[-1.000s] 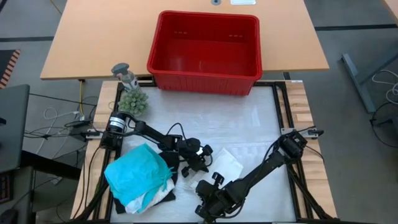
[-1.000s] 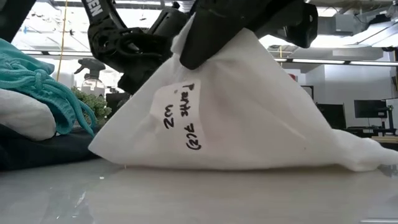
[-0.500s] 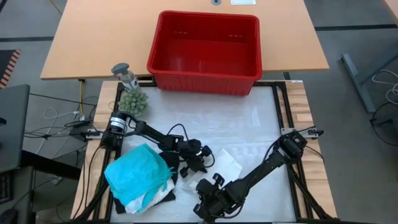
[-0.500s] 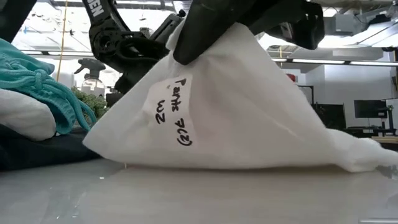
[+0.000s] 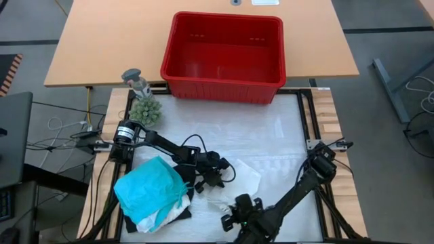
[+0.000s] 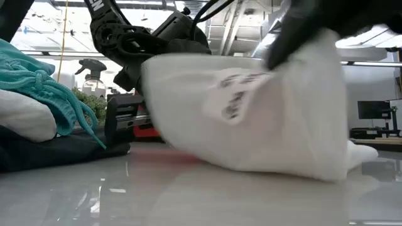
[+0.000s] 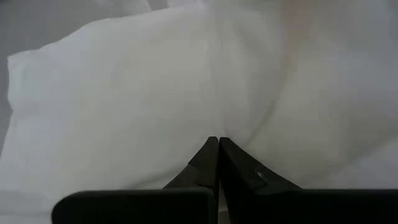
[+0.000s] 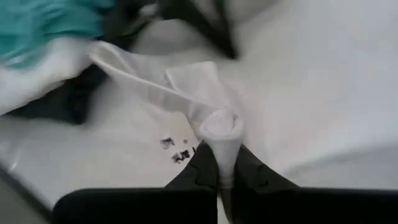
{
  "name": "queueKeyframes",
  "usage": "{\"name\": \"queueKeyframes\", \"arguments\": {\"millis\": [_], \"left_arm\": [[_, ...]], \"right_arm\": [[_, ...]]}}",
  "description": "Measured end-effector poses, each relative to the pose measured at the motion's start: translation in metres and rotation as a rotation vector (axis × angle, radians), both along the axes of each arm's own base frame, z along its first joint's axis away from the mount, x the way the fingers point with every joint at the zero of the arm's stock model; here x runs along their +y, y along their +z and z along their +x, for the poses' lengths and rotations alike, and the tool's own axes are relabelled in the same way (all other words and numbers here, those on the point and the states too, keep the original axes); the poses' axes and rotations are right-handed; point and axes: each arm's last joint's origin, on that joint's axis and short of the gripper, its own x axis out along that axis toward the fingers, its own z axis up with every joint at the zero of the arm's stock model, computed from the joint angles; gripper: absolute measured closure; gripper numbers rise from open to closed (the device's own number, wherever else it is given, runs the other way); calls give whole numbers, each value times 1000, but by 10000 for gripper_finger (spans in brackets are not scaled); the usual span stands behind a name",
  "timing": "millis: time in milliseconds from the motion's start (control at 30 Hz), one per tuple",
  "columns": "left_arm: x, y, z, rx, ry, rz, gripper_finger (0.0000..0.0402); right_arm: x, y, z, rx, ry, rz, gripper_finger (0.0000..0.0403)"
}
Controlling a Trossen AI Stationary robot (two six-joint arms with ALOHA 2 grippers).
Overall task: Fold Laundry from Bin
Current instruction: Fold the white shorts
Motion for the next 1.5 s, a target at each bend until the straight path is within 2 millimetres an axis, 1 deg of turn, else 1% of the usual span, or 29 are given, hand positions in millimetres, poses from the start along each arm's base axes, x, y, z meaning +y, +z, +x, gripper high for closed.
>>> {"name": "queueKeyframes", "arguments": {"millis": [167,333,467,667,767,867,1000,1167,1300,1433,1500], "left_arm": [[0,-1,0,22,17,-32,401],[0,-1,-1,30,17,-46,401],[0,-1,-1,42,29,-65,401],[0,-1,-2,78,62,-115,401],[-1,-1,-2,93,75,-135,401],[-1,-1,-3,128,79,-191,401],[-1,5,-3,162,112,-257,401],[6,18,-4,148,166,-253,400],[16,32,-5,124,211,-253,382],[27,44,-7,119,244,-263,350],[33,47,-8,130,295,-253,334]], "right_arm": [[-11,13,-16,53,-122,-32,369],[-30,31,-18,166,-153,-138,369],[-46,37,-15,243,-193,-172,369],[-57,34,-6,331,-193,-137,369],[-61,29,-6,375,-207,-113,369],[-63,25,-7,395,-218,-109,369],[-63,24,-6,407,-224,-93,369],[-67,24,-3,415,-227,-87,369],[-71,23,2,403,-230,-71,369],[-78,23,9,412,-205,-70,369],[-81,22,11,418,-201,-72,369]]}}
